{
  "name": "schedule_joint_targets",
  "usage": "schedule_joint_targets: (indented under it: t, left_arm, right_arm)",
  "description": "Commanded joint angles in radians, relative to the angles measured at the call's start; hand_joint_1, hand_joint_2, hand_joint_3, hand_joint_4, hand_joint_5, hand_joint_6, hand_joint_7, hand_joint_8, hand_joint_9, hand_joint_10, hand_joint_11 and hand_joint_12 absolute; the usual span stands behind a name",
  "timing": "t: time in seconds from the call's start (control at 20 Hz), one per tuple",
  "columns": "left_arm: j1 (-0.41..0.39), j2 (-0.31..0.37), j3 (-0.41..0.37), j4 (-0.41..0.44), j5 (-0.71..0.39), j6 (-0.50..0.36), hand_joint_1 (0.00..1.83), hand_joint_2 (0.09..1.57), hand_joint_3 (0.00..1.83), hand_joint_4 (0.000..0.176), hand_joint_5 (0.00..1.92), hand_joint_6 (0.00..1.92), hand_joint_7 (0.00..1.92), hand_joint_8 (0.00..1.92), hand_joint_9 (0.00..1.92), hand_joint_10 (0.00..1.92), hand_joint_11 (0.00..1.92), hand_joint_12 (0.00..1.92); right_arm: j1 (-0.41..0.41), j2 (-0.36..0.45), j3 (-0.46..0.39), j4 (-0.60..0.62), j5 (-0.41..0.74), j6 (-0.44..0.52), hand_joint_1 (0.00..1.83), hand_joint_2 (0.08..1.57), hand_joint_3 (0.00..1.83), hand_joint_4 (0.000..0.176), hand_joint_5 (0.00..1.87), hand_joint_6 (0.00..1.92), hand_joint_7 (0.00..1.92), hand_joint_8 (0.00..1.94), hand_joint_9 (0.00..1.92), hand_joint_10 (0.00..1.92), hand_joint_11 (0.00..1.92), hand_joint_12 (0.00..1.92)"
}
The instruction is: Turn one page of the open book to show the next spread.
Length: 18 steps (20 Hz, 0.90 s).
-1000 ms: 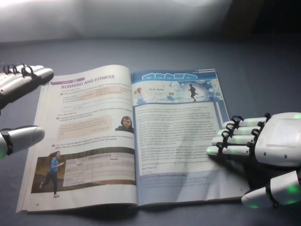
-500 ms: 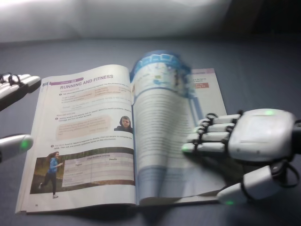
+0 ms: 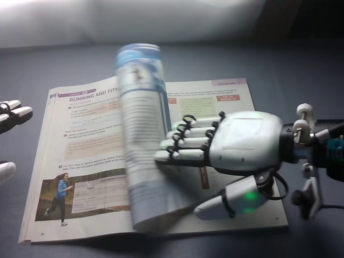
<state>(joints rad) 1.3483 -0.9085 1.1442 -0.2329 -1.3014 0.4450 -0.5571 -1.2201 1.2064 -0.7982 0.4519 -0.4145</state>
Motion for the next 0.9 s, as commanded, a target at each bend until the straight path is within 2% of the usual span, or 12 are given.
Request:
schedule_joint_targets:
  t: [0.0,0.1,0.25,0.35,0.4,0.45,0.5,0.55,0.65,0.7,0.8,0.85]
  left_arm:
    - [0.001,-0.006,-0.002,-0.026,-0.12,-0.006,0.48,1.57,0.04,0.0,0.11,0.0,0.0,0.0,0.0,0.0,0.0,0.0]
    - [0.012,-0.014,0.0,-0.034,-0.118,-0.01,0.45,1.57,0.08,0.0,0.1,0.0,0.0,0.0,0.0,0.0,0.0,0.0]
    - [0.015,-0.025,0.007,-0.034,-0.102,-0.015,0.04,1.57,0.14,0.0,0.08,0.02,0.03,0.01,0.01,0.0,0.0,0.0]
    - [0.015,-0.03,0.012,-0.032,-0.098,-0.017,0.0,1.57,0.11,0.0,0.12,0.01,0.09,0.01,0.07,0.01,0.01,0.01]
    - [0.015,-0.032,0.014,-0.032,-0.098,-0.018,0.0,1.57,0.11,0.0,0.15,0.0,0.13,0.0,0.14,0.0,0.0,0.24]
    - [0.015,-0.033,0.015,-0.032,-0.098,-0.019,0.0,1.49,0.06,0.015,0.05,0.01,0.03,0.0,0.03,0.0,0.0,0.05]
    - [0.015,-0.034,0.016,-0.031,-0.098,-0.019,0.2,1.38,0.0,0.009,0.06,0.01,0.0,0.0,0.0,0.0,0.0,0.01]
    - [0.015,-0.035,0.018,-0.031,-0.098,-0.019,0.04,1.38,0.0,0.0,0.09,0.02,0.04,0.01,0.0,0.0,0.0,0.0]
    - [0.015,-0.036,0.021,-0.03,-0.099,-0.021,0.0,1.5,0.01,0.0,0.22,0.01,0.12,0.0,0.04,0.0,0.06,0.06]
    - [0.015,-0.037,0.022,-0.03,-0.1,-0.021,0.0,1.47,0.0,0.04,0.17,0.0,0.05,0.0,0.01,0.0,0.03,0.05]
    - [0.015,-0.039,0.024,-0.032,-0.103,-0.021,0.0,1.44,0.0,0.078,0.18,0.01,0.02,0.0,0.0,0.0,0.01,0.01]
    - [0.015,-0.04,0.025,-0.032,-0.106,-0.021,0.09,1.45,0.0,0.048,0.22,0.02,0.01,0.0,0.0,0.0,0.01,0.0]
  right_arm:
    - [0.016,-0.008,0.007,0.046,0.12,-0.013,0.02,1.19,0.0,0.0,0.0,0.0,0.0,0.0,0.0,0.0,0.0,0.0]
    - [0.034,-0.046,0.026,0.07,0.162,-0.028,0.0,1.16,0.0,0.0,0.0,0.0,0.0,0.0,0.0,0.0,0.0,0.0]
    - [0.066,-0.11,0.056,0.102,0.222,-0.052,0.0,1.16,0.0,0.0,0.0,0.0,0.0,0.0,0.0,0.0,0.0,0.0]
    - [0.088,-0.148,0.071,0.113,0.259,-0.068,0.0,1.15,0.0,0.0,0.0,0.0,0.0,0.0,0.0,0.0,0.0,0.0]
    - [0.099,-0.166,0.078,0.116,0.28,-0.069,0.0,1.14,0.0,0.0,0.0,0.0,0.0,0.0,0.0,0.0,0.0,0.0]
    - [0.107,-0.184,0.083,0.125,0.301,-0.071,0.0,1.14,0.0,0.0,0.0,0.0,0.0,0.0,0.0,0.0,0.0,0.0]
    - [0.114,-0.198,0.084,0.14,0.325,-0.08,0.0,1.13,0.0,0.0,0.0,0.0,0.0,0.0,0.0,0.0,0.0,0.0]
    - [0.12,-0.21,0.084,0.159,0.351,-0.092,0.0,1.11,0.0,0.0,0.0,0.0,0.0,0.0,0.0,0.0,0.0,0.0]
    - [0.13,-0.217,0.08,0.172,0.393,-0.095,0.0,1.11,0.0,0.0,0.0,0.0,0.0,0.0,0.0,0.0,0.0,0.0]
    - [0.135,-0.217,0.075,0.172,0.411,-0.095,0.0,1.11,0.0,0.0,0.0,0.0,0.0,0.0,0.0,0.0,0.0,0.0]
    - [0.155,-0.217,0.057,0.172,0.455,-0.096,0.01,1.11,0.0,0.0,0.0,0.0,0.0,0.0,0.0,0.0,0.0,0.0]
    - [0.161,-0.217,0.049,0.171,0.476,-0.097,0.04,1.1,0.0,0.0,0.0,0.0,0.0,0.0,0.0,0.0,0.0,0.0]
